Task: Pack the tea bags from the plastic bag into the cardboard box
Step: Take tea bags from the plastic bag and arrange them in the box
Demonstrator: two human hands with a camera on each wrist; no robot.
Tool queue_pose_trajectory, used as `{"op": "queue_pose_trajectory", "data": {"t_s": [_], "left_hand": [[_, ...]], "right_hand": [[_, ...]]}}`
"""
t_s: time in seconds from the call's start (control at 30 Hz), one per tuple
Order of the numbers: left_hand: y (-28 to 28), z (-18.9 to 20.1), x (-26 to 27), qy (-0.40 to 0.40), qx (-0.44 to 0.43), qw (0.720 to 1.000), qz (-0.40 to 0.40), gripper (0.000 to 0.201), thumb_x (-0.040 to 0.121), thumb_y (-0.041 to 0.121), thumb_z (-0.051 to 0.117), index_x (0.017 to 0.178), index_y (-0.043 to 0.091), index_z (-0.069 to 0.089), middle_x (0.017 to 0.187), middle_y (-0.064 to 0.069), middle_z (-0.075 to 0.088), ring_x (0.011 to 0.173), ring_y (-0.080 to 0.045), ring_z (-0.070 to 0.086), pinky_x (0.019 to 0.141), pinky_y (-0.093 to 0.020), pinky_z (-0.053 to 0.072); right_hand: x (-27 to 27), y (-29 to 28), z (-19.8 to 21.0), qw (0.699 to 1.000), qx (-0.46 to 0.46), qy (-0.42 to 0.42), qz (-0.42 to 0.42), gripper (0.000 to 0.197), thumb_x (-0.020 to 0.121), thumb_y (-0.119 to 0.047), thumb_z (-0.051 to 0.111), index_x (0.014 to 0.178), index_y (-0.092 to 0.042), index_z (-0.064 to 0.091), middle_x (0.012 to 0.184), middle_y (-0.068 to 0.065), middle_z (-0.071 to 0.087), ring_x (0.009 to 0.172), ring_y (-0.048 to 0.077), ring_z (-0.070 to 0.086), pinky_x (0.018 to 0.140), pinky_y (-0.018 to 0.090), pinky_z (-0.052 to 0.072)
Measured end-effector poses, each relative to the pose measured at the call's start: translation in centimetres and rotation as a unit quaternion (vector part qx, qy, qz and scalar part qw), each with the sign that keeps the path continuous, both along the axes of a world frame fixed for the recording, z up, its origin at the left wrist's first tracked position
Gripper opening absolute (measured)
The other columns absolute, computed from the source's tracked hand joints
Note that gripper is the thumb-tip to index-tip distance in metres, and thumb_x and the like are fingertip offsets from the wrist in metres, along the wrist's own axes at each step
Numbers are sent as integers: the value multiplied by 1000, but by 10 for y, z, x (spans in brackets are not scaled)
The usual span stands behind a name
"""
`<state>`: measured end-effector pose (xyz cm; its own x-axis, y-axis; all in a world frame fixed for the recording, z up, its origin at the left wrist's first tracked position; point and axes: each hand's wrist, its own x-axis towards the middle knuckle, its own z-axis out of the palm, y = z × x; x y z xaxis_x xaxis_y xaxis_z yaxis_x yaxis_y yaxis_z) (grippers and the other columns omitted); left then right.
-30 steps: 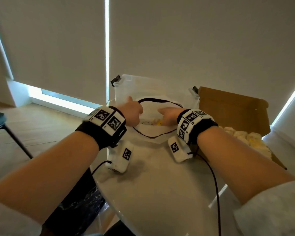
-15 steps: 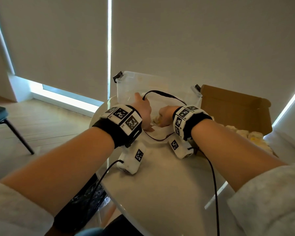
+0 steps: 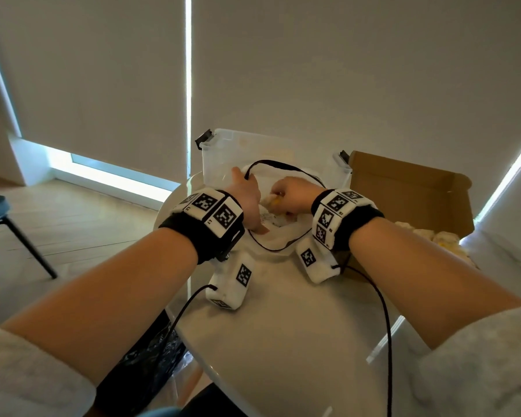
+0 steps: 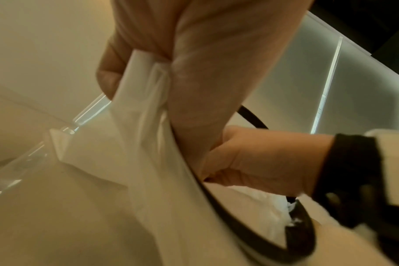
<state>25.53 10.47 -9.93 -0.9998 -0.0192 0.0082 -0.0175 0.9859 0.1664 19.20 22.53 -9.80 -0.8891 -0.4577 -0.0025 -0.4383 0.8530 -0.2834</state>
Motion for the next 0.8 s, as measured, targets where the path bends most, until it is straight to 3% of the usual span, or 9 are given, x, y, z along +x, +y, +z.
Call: {"op": "queue_pose_trajectory", "data": {"t_s": [0.1, 0.23, 0.33, 0.43, 0.5, 0.57, 0.67, 0.73, 0.8], "left_hand": [[0, -2, -6, 7, 14, 1000, 12, 99, 71, 40, 79, 141, 2, 21, 144, -16, 12, 112, -31, 52, 88, -33, 46], [-6, -5, -14, 18, 16, 1000, 6, 93, 67, 46, 79, 137, 13, 28, 138, -13, 19, 111, -33, 52, 91, -37, 48], [-14, -4, -14, 43, -8, 999, -11, 83, 68, 53, 75, 136, 29, 35, 141, -9, 20, 128, -34, 31, 102, -48, 39], [-21, 6, -4, 110, 60, 992, -20, 60, 72, 40, 75, 126, 40, 50, 151, -4, 14, 139, -30, 6, 108, -52, 21], [-18, 14, 7, 232, 143, 960, -66, 36, 75, 19, 70, 104, 39, 64, 145, 4, 30, 136, -23, 14, 105, -41, 19], [-6, 22, 18, 323, 254, 902, -134, 30, 77, 3, 59, 89, 30, 66, 127, 7, 49, 124, -17, 33, 102, -33, 27], [25, 31, 32, 246, 436, 833, -236, 19, 88, 12, 54, 100, 25, 60, 107, 8, 60, 104, -9, 55, 91, -28, 45], [48, 30, 34, 139, 486, 825, -253, 24, 95, 33, 50, 117, 24, 52, 109, 7, 59, 106, -11, 57, 92, -29, 48], [70, 24, 30, 47, 516, 818, -248, 32, 95, 39, 48, 123, 23, 46, 112, 2, 58, 107, -17, 59, 92, -34, 52]], "right_hand": [[14, 2, 10, 993, -119, -20, 15, 23, 89, -15, 60, 104, 1, 63, 71, 2, 61, 58, 12, 59, 55, 23, 52], [36, 10, 25, 980, -192, -35, 48, 21, 87, -12, 64, 106, -2, 63, 76, 1, 62, 60, 8, 60, 57, 17, 54], [53, 25, 34, 964, -259, -33, 50, 22, 86, -11, 66, 106, -4, 64, 84, 6, 65, 67, 14, 62, 63, 24, 55], [71, 44, 38, 943, -328, -43, 39, 18, 86, -12, 66, 103, -5, 64, 80, 5, 65, 59, 7, 59, 54, 17, 50], [80, 58, 37, 929, -365, -46, 29, 17, 87, -13, 65, 102, -6, 64, 79, 3, 66, 58, 4, 59, 53, 15, 47], [85, 69, 33, 913, -405, -52, 18, 15, 86, -13, 65, 101, -8, 64, 80, 4, 67, 60, 6, 61, 53, 16, 47], [92, 82, 27, 884, -463, -66, 3, 9, 86, -11, 65, 95, -12, 64, 78, 3, 67, 58, 6, 58, 52, 17, 46], [96, 91, 23, 873, -483, -61, 0, 12, 86, -10, 63, 98, -12, 65, 81, 6, 68, 66, 12, 61, 56, 18, 48], [99, 101, 20, 867, -496, -48, 1, 17, 86, -4, 62, 101, -10, 65, 84, 11, 68, 73, 19, 62, 59, 21, 50]]}}
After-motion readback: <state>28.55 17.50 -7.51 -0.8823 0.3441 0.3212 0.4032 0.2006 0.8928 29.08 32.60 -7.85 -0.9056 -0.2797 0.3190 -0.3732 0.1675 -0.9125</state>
